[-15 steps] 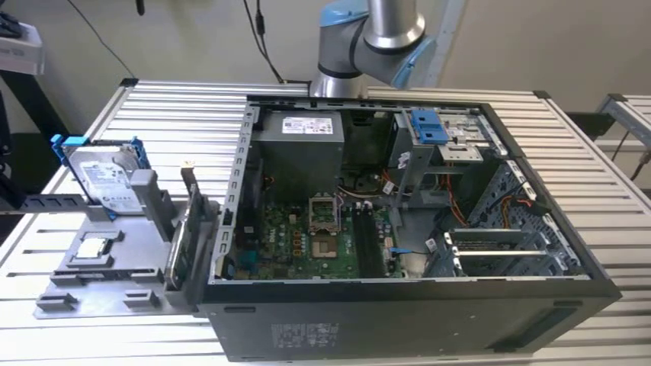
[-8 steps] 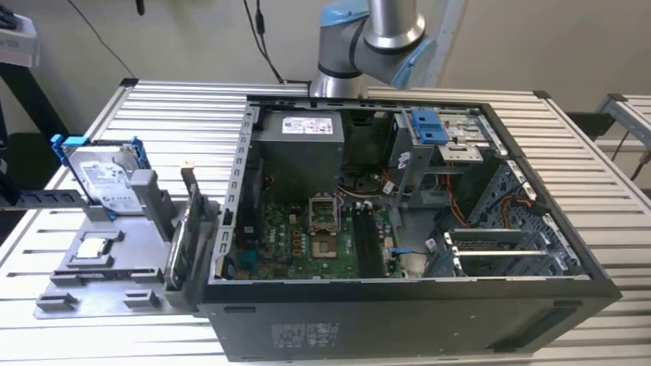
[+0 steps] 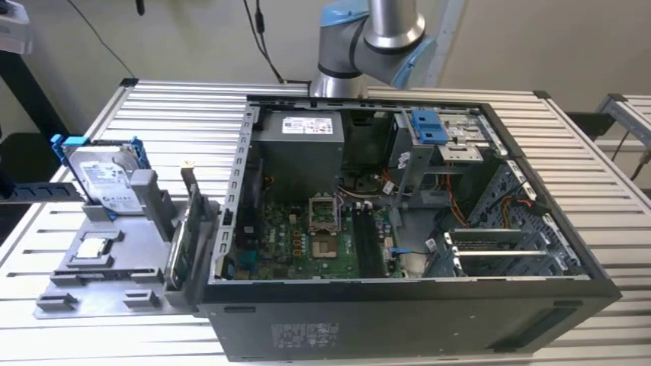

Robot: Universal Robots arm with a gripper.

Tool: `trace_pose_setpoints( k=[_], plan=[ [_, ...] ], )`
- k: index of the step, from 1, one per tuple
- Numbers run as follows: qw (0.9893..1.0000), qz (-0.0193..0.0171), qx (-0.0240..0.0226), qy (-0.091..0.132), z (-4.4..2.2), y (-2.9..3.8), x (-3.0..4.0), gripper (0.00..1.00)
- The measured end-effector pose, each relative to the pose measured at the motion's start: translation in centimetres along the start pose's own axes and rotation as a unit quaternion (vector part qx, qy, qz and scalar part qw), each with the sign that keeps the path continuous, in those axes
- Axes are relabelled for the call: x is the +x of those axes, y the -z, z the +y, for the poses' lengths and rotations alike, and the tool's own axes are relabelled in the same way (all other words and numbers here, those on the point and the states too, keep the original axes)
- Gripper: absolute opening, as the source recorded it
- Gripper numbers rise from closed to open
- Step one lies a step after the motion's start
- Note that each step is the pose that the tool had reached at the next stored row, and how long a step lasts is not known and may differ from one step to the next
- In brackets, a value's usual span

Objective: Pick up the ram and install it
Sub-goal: 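Pick up the ram and move it above insertion slot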

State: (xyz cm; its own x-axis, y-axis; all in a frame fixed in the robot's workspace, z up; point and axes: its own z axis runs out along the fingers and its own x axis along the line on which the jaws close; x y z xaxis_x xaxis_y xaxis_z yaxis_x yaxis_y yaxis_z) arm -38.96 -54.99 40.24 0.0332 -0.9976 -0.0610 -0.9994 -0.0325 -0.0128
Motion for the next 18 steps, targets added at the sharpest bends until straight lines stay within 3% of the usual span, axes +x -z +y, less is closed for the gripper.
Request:
trace_pose_setpoints(
  k=[4,18],
  plan=[
    [1.0000,0.0000,0.0000,0.000,0.00,0.43,-0.03,0.15],
    [1.0000,0.0000,0.0000,0.000,-0.30,0.44,-0.02,0.15]
  ],
)
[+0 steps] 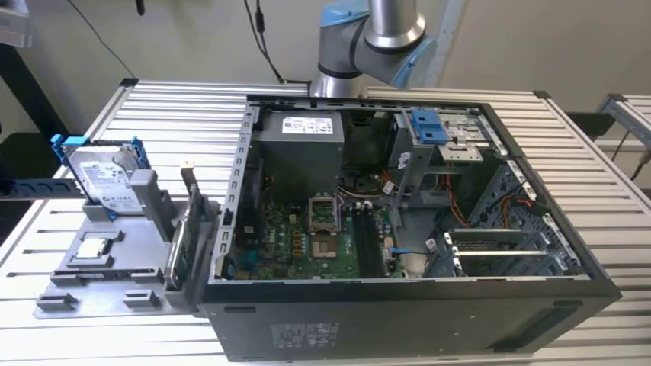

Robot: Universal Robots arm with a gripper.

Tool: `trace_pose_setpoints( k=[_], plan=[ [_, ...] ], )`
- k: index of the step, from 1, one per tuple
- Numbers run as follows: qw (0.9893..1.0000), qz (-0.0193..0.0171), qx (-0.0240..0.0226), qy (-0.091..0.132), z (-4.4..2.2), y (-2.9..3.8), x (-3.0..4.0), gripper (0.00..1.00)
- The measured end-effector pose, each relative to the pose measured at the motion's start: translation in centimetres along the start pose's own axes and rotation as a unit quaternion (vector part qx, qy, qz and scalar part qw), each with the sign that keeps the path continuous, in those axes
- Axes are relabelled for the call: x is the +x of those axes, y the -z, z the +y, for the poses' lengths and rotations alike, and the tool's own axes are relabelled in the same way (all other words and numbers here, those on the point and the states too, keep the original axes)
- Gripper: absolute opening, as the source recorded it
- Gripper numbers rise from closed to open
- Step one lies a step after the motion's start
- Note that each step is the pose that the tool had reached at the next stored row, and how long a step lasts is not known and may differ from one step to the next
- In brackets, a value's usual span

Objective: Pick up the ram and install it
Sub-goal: 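Pick up the ram and move it above insertion slot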

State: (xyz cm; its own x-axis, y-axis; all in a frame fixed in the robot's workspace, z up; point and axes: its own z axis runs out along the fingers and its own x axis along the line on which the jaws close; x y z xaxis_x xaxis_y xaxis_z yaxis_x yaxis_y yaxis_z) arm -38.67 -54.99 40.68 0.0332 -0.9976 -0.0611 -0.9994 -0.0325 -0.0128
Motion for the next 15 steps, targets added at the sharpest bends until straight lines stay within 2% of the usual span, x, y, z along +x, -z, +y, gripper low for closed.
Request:
trace_pose_setpoints(
  k=[5,15],
  plan=[
    [1.0000,0.0000,0.0000,0.000,-0.52,0.00,0.02,0.15],
    [1.0000,0.0000,0.0000,0.000,-1.99,-0.02,0.07,0.15]
  ],
)
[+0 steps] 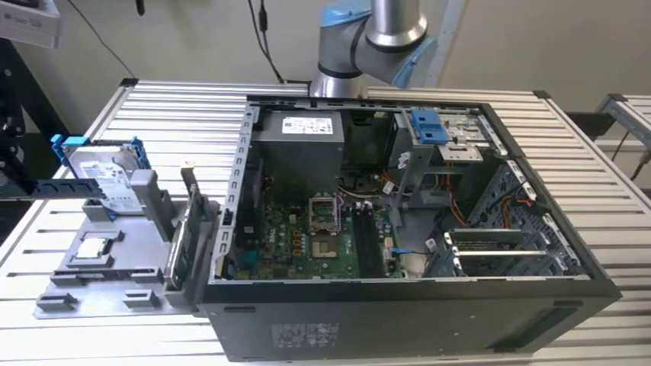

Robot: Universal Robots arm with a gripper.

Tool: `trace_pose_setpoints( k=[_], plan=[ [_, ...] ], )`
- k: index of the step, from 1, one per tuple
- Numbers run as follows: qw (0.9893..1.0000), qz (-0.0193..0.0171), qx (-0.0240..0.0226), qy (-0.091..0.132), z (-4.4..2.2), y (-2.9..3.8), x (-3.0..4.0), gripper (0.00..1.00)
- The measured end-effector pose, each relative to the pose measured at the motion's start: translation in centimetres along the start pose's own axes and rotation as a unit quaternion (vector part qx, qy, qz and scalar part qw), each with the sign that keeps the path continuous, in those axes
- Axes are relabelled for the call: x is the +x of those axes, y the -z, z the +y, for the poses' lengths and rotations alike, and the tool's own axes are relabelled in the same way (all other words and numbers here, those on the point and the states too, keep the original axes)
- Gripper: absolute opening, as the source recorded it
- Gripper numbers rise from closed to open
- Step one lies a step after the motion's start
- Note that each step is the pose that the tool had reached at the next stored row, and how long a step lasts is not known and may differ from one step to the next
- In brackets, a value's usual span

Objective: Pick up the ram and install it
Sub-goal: 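Pick up the ram and move it above insertion slot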

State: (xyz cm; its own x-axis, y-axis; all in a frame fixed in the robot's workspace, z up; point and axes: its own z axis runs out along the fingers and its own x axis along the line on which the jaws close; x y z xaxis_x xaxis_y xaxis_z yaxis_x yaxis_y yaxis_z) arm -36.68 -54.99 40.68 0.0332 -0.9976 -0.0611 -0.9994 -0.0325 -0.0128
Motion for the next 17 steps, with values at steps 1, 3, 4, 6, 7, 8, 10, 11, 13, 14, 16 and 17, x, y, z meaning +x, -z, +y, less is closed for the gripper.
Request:
trace_pose_setpoints(
  k=[1,3,4,6,7,8,10,11,13,14,16,17],
  plan=[
    [1.0000,0.0000,0.0000,0.000,-0.15,0.00,0.00,0.15],
    [1.0000,0.0000,0.0000,0.000,-0.46,-0.01,0.02,0.15],
    [1.0000,0.0001,0.0000,0.000,-0.65,0.00,0.02,0.15],
    [1.0000,0.0000,0.0000,0.000,-1.00,-0.01,0.03,0.15],
    [1.0000,0.0000,0.0000,0.000,-1.19,-0.02,0.04,0.15],
    [1.0000,0.0000,0.0000,0.000,-1.38,-0.02,0.05,0.15],
    [1.0000,0.0000,0.0000,0.000,-1.74,-0.02,0.06,0.15],
    [1.0000,0.0000,0.0000,0.000,-1.94,-0.02,0.06,0.15],
    [1.0000,0.0000,0.0000,0.000,-2.34,-0.03,0.08,0.15],
    [1.0000,0.0000,0.0000,0.000,-2.53,-0.03,0.08,0.15],
    [1.0000,0.0000,0.0000,0.000,-2.91,-0.03,0.10,0.15],
    [1.0000,0.0000,0.0000,0.000,-3.11,-0.04,0.10,0.15]
  ],
)
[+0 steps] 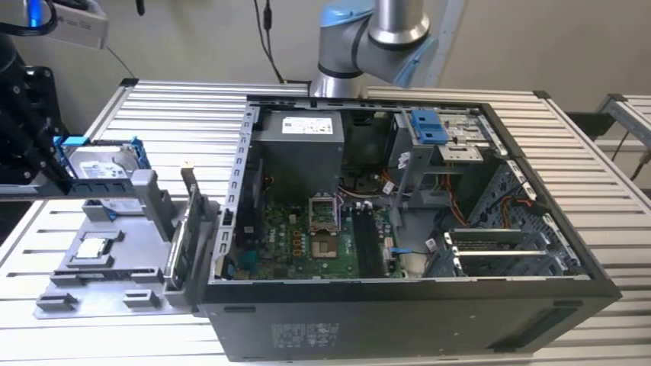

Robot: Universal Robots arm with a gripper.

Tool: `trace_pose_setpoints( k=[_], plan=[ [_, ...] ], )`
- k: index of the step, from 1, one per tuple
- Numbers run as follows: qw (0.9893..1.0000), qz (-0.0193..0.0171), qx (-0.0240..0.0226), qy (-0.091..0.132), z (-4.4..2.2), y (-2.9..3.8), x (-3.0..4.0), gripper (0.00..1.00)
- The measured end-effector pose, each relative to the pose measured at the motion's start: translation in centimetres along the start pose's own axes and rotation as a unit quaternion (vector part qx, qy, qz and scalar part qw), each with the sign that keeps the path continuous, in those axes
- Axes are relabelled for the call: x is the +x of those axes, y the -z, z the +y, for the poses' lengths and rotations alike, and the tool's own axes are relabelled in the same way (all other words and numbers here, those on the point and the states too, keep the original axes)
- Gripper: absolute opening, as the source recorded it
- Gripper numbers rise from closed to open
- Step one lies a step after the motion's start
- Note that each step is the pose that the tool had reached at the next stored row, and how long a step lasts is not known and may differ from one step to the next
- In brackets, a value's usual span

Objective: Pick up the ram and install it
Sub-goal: 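Pick up the ram and move it above insertion slot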

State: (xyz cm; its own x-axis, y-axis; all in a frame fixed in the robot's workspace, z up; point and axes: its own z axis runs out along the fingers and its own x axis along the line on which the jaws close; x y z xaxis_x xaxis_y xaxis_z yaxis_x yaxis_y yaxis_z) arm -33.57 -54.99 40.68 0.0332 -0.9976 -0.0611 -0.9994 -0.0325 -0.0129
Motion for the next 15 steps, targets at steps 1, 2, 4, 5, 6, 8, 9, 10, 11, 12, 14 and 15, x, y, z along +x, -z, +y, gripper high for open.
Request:
trace_pose_setpoints(
  k=[1,2,4,5,6,8,9,10,11,12,14,15],
  plan=[
    [1.0000,0.0000,0.0000,0.000,-0.20,0.00,0.01,0.15],
    [1.0000,0.0000,0.0000,0.000,-0.39,0.00,0.01,0.15],
    [1.0000,0.0000,0.0000,0.000,-0.78,-0.01,0.03,0.15],
    [1.0000,0.0000,0.0000,0.000,-0.97,-0.01,0.03,0.15],
    [1.0000,0.0000,0.0000,0.000,-1.16,-0.01,0.04,0.15],
    [1.0000,0.0000,0.0000,0.000,-1.56,-0.02,0.05,0.15],
    [1.0000,0.0000,0.0000,0.000,-1.77,-0.02,0.06,0.15],
    [1.0000,0.0000,0.0000,0.000,-1.98,-0.02,0.07,0.15],
    [1.0000,0.0000,0.0000,0.000,-2.19,-0.02,0.07,0.15],
    [1.0000,0.0000,0.0000,0.000,-2.41,-0.02,0.08,0.15],
    [1.0000,0.0000,0.0000,0.000,-2.84,-0.03,0.09,0.15],
    [1.0000,0.0000,0.0000,0.000,-3.06,-0.03,0.10,0.15]
  ],
)
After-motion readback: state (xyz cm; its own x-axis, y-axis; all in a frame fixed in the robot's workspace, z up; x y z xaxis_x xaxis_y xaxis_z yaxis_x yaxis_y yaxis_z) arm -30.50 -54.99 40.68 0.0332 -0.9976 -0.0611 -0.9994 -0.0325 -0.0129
